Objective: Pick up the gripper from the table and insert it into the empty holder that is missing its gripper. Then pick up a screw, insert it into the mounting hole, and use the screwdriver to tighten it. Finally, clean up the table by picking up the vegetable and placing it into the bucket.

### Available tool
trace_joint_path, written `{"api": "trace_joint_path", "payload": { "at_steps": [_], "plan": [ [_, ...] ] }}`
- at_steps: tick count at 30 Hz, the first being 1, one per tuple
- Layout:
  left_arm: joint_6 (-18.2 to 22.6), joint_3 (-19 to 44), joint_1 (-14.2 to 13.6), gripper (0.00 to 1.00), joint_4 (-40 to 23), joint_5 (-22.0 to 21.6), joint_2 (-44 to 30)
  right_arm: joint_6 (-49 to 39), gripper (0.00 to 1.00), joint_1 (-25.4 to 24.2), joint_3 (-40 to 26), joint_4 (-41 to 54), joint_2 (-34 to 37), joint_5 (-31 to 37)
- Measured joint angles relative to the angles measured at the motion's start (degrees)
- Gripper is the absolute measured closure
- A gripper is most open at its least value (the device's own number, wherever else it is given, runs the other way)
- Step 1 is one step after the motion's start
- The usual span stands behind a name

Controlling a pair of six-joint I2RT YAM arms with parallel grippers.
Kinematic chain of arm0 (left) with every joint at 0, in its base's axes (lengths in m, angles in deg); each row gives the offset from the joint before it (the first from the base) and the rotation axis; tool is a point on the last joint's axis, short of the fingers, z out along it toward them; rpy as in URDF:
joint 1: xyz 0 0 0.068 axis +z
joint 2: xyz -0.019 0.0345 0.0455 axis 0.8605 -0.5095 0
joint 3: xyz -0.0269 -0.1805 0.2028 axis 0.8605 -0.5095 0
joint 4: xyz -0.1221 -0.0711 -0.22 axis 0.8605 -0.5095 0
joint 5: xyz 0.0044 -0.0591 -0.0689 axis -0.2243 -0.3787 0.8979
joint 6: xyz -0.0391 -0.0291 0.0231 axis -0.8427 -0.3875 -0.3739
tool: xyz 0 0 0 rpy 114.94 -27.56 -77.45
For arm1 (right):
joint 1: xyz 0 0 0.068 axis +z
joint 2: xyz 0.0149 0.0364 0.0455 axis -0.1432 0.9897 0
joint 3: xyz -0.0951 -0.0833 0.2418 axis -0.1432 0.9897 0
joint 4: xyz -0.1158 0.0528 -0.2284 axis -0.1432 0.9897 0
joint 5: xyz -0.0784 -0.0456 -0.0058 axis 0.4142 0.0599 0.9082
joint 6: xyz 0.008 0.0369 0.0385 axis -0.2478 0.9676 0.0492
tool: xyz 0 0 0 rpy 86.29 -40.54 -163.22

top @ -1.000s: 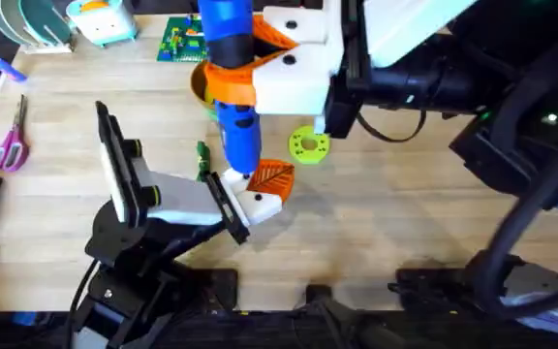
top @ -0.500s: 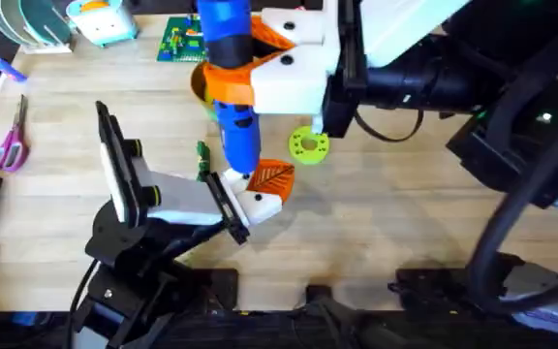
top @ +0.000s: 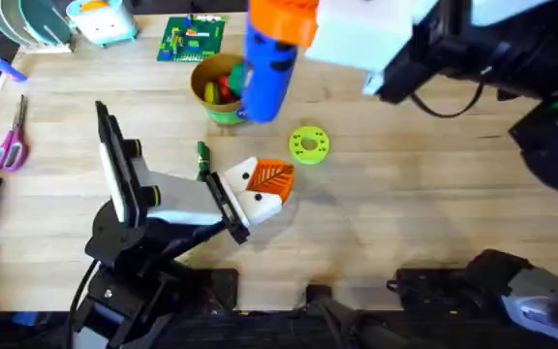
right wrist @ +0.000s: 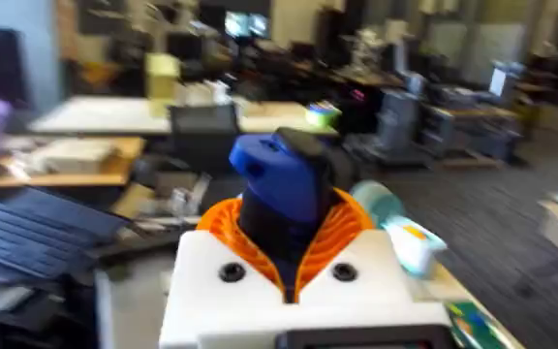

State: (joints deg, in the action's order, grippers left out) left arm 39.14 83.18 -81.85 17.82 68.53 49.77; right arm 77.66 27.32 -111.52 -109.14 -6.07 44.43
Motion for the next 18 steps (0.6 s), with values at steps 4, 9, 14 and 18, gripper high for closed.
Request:
{"api": "trace_joint_path", "payload": {
  "at_steps": [4,9,14,18],
  "plan": [
    [0.0,0.0,0.0,0.985,0.0,0.0,0.0,-8.9,0.976,-7.0,0.0,8.5,1.5,2.6],
    [0.0,0.0,0.0,0.985,0.0,0.0,0.0,-25.4,0.976,-15.5,0.0,19.0,6.9,11.7],
    [0.0,0.0,0.0,0.985,0.0,0.0,0.0,-42.3,0.976,-19.5,0.0,21.2,12.8,25.6],
    [0.0,0.0,0.0,0.985,0.0,0.0,0.0,-54.2,0.976,-19.7,0.0,21.2,19.7,36.4]
  ]
}}
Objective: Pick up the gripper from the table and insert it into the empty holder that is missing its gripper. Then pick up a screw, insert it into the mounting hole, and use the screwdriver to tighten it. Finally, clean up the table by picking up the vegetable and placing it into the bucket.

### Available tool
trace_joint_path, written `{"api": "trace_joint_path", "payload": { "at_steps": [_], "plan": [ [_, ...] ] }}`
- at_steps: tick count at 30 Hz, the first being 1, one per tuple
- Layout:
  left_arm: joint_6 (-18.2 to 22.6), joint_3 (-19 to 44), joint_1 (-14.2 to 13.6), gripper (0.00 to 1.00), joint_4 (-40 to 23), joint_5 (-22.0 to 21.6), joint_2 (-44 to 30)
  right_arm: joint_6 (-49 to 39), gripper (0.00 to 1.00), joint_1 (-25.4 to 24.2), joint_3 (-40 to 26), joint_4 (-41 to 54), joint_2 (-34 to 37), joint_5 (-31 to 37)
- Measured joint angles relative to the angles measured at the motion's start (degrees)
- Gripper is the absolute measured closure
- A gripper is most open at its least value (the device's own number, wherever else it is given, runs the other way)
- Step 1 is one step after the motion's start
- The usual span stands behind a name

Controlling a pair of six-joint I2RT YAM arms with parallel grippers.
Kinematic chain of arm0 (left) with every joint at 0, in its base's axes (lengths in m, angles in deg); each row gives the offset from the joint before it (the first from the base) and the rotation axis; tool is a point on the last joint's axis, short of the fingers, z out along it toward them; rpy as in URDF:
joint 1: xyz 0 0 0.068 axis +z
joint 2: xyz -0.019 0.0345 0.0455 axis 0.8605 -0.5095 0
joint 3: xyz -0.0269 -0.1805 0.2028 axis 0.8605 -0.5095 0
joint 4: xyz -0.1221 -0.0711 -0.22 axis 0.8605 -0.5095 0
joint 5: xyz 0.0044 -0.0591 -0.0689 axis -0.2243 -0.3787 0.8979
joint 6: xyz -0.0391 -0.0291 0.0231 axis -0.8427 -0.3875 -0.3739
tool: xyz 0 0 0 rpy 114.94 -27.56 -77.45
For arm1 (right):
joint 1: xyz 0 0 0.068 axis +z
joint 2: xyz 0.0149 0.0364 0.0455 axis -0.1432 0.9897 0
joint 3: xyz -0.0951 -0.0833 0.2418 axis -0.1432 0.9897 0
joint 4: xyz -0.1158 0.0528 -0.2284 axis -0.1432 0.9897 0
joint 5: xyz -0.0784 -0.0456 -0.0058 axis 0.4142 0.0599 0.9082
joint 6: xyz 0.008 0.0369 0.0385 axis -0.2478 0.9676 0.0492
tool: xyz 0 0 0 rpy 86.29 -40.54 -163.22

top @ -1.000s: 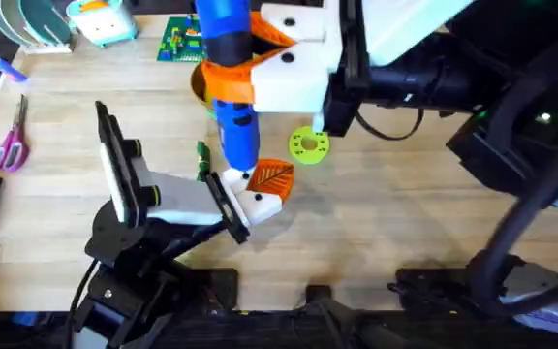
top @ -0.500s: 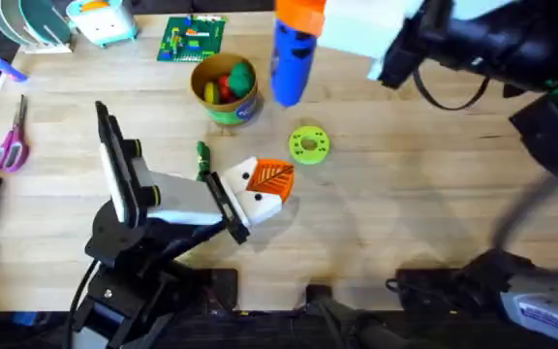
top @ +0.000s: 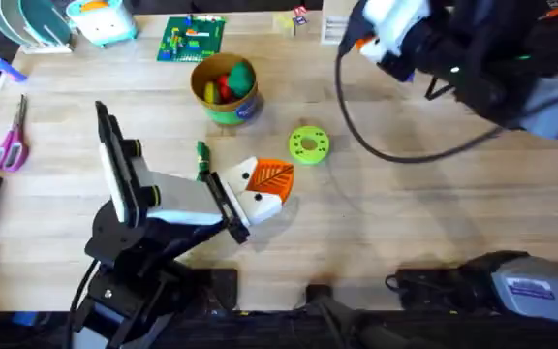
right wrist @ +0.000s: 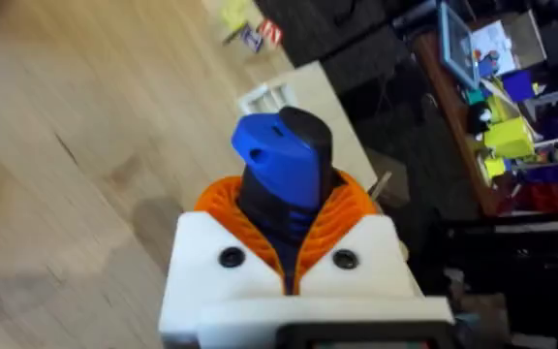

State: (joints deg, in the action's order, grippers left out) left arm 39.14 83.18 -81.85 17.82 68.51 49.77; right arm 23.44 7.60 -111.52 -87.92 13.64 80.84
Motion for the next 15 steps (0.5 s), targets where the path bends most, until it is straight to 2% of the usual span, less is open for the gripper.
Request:
{"api": "trace_joint_path", "payload": {
  "at_steps": [5,10,11,12,15],
  "plan": [
    [0.0,0.0,0.0,0.985,0.0,0.0,0.0,-10.1,0.976,0.8,0.0,0.4,10.7,9.5],
    [0.0,0.0,0.0,0.977,0.0,0.0,0.0,-15.0,0.976,2.0,0.0,1.7,16.4,15.2],
    [0.1,0.0,0.0,0.900,0.0,0.0,0.0,-15.6,0.971,2.1,0.0,2.6,16.8,15.8],
    [0.3,0.0,0.0,0.800,0.0,0.0,0.0,-15.8,0.895,2.1,0.0,3.6,17.1,16.2],
    [0.2,0.0,0.0,0.336,0.0,0.0,0.0,-16.8,0.455,2.1,0.0,7.5,17.8,17.3]
  ]
}}
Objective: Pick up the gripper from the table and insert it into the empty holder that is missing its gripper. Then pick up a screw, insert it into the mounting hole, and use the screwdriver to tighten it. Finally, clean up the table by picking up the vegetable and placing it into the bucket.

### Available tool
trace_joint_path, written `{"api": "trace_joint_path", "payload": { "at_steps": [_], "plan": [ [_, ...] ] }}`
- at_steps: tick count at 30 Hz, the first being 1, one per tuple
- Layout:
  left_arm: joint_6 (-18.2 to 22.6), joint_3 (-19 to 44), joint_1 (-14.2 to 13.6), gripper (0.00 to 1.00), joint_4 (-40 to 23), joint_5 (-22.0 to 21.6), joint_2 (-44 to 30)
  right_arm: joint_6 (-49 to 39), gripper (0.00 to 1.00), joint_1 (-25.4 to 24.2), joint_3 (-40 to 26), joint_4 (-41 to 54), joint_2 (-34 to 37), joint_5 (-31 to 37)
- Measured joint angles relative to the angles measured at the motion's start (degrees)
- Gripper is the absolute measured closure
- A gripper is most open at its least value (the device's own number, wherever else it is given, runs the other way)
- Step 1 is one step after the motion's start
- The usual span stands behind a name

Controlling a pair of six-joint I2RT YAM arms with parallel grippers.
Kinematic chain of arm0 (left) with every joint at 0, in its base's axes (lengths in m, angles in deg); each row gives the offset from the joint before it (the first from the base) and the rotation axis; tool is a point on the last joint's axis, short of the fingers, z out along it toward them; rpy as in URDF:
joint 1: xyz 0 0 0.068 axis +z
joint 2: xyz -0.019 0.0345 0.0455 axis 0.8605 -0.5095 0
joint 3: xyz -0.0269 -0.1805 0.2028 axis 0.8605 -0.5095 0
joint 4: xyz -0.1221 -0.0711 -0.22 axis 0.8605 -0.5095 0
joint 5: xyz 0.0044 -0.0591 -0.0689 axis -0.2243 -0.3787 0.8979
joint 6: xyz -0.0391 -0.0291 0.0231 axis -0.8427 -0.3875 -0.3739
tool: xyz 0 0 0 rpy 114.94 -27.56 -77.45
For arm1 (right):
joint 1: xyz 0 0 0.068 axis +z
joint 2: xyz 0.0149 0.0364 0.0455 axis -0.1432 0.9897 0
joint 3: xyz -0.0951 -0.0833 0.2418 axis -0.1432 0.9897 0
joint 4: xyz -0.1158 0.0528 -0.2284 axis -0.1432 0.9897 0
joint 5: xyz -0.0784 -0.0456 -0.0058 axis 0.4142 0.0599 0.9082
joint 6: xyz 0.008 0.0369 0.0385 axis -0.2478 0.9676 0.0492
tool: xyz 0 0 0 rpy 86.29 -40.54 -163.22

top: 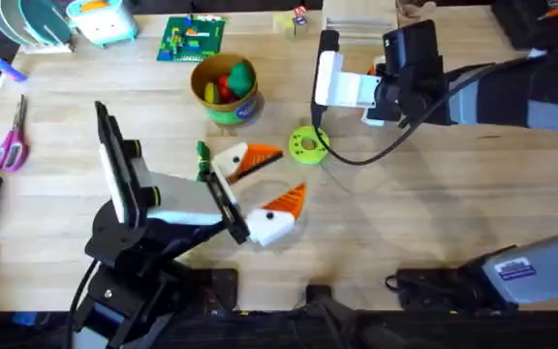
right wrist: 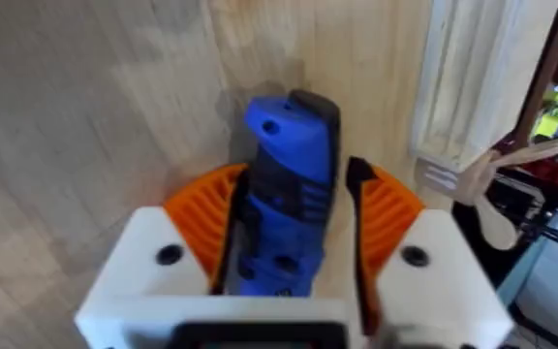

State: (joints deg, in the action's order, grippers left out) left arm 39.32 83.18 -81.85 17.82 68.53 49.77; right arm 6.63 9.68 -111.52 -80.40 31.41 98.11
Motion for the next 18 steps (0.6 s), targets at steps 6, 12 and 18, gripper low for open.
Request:
{"api": "trace_joint_path", "payload": {
  "at_steps": [6,12,18],
  "plan": [
    [-0.2,0.0,0.0,0.006,0.0,0.0,0.0,-0.6,0.013,0.1,-1.9,3.9,-1.1,0.9],
    [-0.2,0.0,0.0,0.006,0.4,0.0,0.0,4.7,0.010,1.3,-2.0,4.8,-1.6,0.5],
    [-0.9,0.8,0.0,0.008,5.0,-1.3,0.0,20.0,0.010,4.5,-1.6,6.2,-3.9,-1.4]
  ]
}}
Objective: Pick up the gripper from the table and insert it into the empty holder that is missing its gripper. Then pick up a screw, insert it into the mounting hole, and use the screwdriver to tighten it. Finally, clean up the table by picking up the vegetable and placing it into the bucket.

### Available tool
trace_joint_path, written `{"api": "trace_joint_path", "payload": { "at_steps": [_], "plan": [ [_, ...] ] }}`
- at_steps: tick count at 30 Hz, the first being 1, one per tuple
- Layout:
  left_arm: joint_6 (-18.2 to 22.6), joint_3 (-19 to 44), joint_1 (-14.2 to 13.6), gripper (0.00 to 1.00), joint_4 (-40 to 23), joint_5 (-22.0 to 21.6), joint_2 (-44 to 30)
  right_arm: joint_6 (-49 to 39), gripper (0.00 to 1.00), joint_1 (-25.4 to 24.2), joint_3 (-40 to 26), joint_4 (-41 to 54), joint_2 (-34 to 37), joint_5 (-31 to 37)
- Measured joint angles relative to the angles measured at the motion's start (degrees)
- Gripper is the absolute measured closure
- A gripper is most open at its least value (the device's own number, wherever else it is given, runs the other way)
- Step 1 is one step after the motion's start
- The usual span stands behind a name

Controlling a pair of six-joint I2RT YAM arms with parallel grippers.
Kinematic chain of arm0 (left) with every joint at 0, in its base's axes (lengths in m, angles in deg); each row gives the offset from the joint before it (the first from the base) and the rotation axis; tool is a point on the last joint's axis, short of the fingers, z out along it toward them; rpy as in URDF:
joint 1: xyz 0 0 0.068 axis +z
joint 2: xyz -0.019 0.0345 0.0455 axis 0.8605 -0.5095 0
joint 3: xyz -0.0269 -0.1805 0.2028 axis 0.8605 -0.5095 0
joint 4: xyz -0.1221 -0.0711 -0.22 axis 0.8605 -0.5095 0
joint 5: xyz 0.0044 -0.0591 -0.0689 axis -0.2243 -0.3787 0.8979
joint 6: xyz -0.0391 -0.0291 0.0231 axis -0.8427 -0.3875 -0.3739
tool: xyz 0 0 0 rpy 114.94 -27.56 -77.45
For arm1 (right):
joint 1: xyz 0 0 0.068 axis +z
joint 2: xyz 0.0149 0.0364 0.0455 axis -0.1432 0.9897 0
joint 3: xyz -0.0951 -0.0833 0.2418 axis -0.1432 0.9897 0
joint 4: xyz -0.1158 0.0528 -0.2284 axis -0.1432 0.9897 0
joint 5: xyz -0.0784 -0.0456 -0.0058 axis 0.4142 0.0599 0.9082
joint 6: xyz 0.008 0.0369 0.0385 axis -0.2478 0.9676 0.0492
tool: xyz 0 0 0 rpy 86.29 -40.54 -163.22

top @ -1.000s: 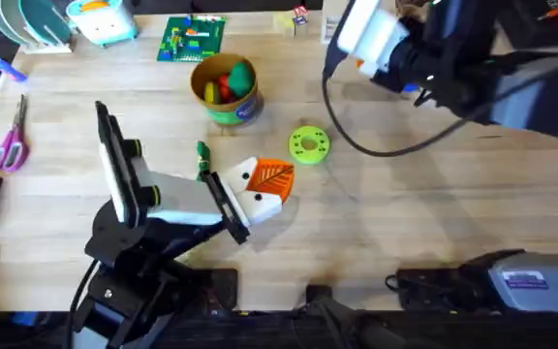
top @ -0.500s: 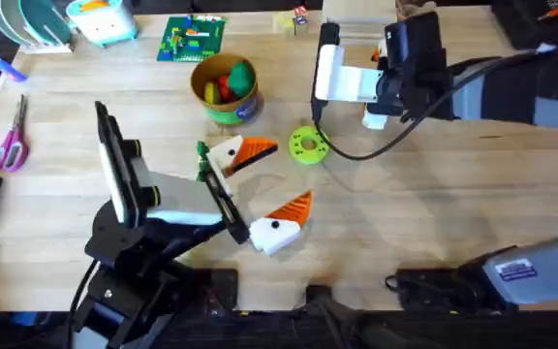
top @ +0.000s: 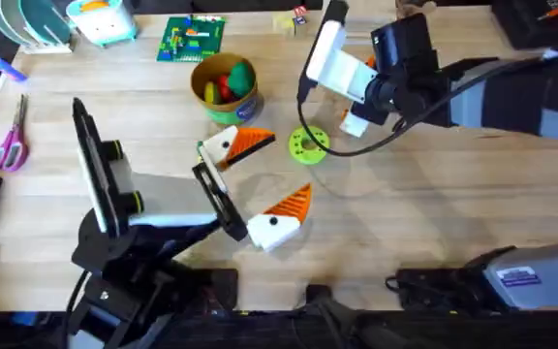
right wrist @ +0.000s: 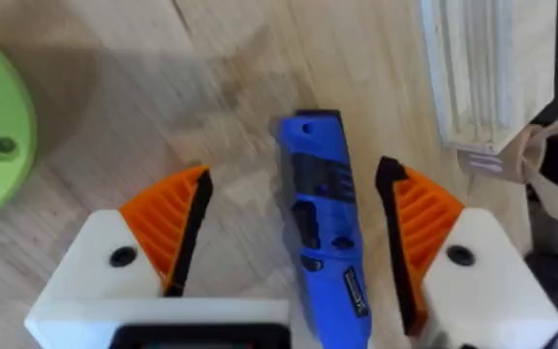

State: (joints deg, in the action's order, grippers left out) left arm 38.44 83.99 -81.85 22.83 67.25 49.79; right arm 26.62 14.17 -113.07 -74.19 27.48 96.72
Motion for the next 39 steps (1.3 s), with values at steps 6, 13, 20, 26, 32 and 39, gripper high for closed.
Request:
{"api": "trace_joint_path", "payload": {
  "at_steps": [6,13,20,26,32,39],
  "plan": [
    [-5.2,12.7,0.0,0.008,-24.0,-10.8,-0.5,19.0,0.010,0.3,0.1,0.4,-7.1,-2.9],
    [-4.1,36.1,0.0,0.008,-52.3,-24.2,-12.5,35.3,0.010,0.4,0.1,-0.4,-15.3,-16.5],
    [-3.8,49.2,0.0,0.007,-61.7,-31.2,-34.9,44.7,0.010,0.4,0.1,-0.8,-16.9,-25.7],
    [-3.6,51.9,0.0,0.008,-61.6,-33.0,-49.3,51.9,0.010,0.4,0.1,-0.8,-16.9,-28.4],
    [-4.6,51.9,2.4,0.011,-62.5,-37.5,-59.8,55.7,0.011,0.4,0.1,-0.6,-16.9,-29.1],
    [-6.5,51.9,16.0,0.011,-62.2,-36.8,-70.4,56.7,0.010,0.4,0.1,-0.1,-16.9,-29.4]
  ]
}}
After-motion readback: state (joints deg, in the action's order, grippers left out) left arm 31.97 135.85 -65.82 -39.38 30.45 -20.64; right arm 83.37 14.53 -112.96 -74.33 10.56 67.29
